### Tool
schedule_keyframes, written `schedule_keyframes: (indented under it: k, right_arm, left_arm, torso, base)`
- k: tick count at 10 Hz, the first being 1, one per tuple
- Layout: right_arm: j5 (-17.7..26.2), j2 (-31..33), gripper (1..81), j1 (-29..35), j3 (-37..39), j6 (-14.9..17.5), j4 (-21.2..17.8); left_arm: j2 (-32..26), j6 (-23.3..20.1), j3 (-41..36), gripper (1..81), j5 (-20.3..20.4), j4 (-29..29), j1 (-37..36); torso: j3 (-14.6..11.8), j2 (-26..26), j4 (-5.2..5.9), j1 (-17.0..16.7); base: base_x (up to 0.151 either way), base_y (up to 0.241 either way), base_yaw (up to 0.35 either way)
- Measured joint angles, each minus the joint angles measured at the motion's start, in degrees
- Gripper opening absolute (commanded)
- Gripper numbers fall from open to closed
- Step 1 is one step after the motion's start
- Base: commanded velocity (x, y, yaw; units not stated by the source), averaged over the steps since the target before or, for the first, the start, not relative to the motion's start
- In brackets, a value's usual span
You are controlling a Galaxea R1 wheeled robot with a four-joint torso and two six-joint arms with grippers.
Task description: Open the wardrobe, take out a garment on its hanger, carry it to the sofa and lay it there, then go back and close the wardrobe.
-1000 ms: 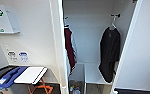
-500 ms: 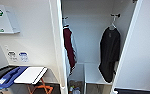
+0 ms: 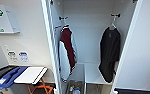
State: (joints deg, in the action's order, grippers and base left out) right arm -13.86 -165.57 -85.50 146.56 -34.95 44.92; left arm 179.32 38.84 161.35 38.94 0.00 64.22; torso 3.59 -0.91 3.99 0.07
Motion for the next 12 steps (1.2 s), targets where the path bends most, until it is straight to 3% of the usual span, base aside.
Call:
schedule_keyframes:
  k: [3,4,6,8,10,12]
  right_arm:
    - [0.0,0.0,81.1,0.0,0.0,0.0,0.0]
    - [0.0,0.0,81.1,0.1,0.0,0.0,0.1]
    - [0.0,0.0,81.1,0.6,0.2,0.4,0.1]
    - [1.5,-0.8,81.1,1.2,1.0,1.1,1.3]
    - [4.4,-1.5,81.1,2.0,2.2,2.4,9.0]
    - [5.5,-1.8,81.1,4.3,4.4,3.0,20.5]
  left_arm:
    - [-3.3,-0.1,0.2,81.1,-0.8,0.4,3.1]
    - [-3.3,-0.1,-0.1,81.1,-3.0,5.4,3.1]
    - [-4.6,0.5,-1.9,81.1,-5.9,21.8,3.6]
    - [-9.7,1.9,-4.4,81.1,-7.5,34.5,4.9]
    - [-14.8,3.2,-6.3,81.1,-9.3,43.5,7.6]
    - [-16.2,3.5,-8.1,81.1,-9.4,49.7,12.7]
  torso:
    - [0.0,0.0,0.0,0.0]
    - [0.0,0.0,0.0,0.0]
    - [0.0,0.0,0.0,0.0]
    - [0.0,0.0,0.0,0.0]
    - [0.0,0.0,0.0,0.0]
    - [0.0,0.0,0.0,0.0]
  base:
    - [0.0,0.0,0.0]
    - [0.0,0.0,0.0]
    - [0.0,0.0,0.0]
    - [0.0,0.0,0.0]
    - [0.0,0.0,0.0]
    - [0.0,0.0,0.0]
